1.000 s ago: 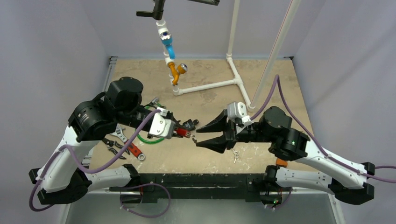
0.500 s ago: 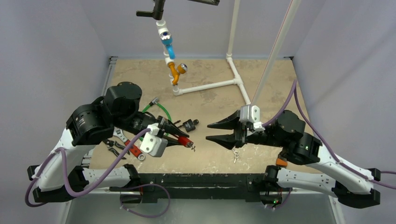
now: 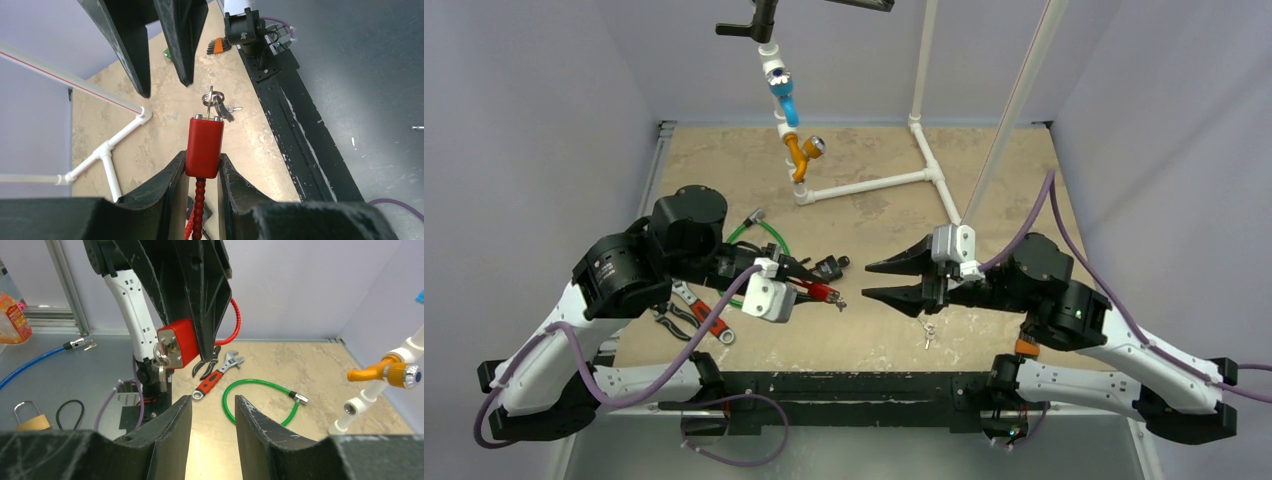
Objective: Unlock with the key
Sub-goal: Unlock the lock.
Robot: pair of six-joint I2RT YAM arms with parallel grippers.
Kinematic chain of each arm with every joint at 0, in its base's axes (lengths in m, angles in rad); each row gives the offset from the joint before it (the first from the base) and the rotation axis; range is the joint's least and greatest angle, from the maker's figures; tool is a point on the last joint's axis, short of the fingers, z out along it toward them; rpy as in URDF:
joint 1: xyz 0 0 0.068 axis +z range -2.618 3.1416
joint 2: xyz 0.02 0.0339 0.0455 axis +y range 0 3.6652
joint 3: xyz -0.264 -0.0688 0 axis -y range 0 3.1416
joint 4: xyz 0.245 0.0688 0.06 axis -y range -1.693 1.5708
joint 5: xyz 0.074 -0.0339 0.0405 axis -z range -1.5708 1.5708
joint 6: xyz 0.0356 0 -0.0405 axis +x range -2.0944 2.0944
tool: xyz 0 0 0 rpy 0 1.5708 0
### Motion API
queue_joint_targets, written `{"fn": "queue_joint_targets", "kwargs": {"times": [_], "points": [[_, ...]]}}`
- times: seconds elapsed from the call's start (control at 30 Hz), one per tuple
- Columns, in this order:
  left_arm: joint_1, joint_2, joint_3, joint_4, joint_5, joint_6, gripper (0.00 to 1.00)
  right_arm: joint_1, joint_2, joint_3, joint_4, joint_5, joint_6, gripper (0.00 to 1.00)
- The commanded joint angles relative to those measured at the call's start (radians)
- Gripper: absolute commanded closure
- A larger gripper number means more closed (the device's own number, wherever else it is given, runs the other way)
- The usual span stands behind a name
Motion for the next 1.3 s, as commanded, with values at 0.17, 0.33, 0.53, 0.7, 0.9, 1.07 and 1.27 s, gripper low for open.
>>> {"fn": "queue_joint_targets", "kwargs": {"times": [0.17, 0.33, 0.53, 0.7, 0.9, 1.07, 1.27], "points": [[-0.004, -0.049, -0.071, 0.138, -0.07, -0.133, 1.0, 0.0, -0.021, 0.092, 0.079, -0.007, 0.0, 0.73], [0.003, -0.052, -0.084, 0.189, -0.106, -0.204, 1.0, -0.001, 0.033, 0.086, 0.142, -0.063, 0.047, 0.76], [0.022, -0.062, -0.098, 0.237, -0.099, -0.287, 1.0, 0.0, 0.058, 0.063, 0.194, -0.052, 0.062, 0.8], [0.026, -0.065, -0.105, 0.254, -0.084, -0.312, 1.0, -0.001, 0.064, 0.055, 0.218, -0.051, 0.066, 0.83], [0.04, -0.067, -0.107, 0.279, -0.076, -0.346, 1.0, -0.001, 0.063, 0.043, 0.204, -0.031, 0.062, 0.96], [0.063, -0.069, -0.108, 0.298, -0.061, -0.384, 1.0, -0.001, 0.046, 0.041, 0.179, -0.005, 0.061, 0.94], [0.066, -0.077, -0.131, 0.309, -0.052, -0.386, 1.0, -0.001, 0.012, 0.082, 0.204, 0.042, 0.049, 0.84]]}}
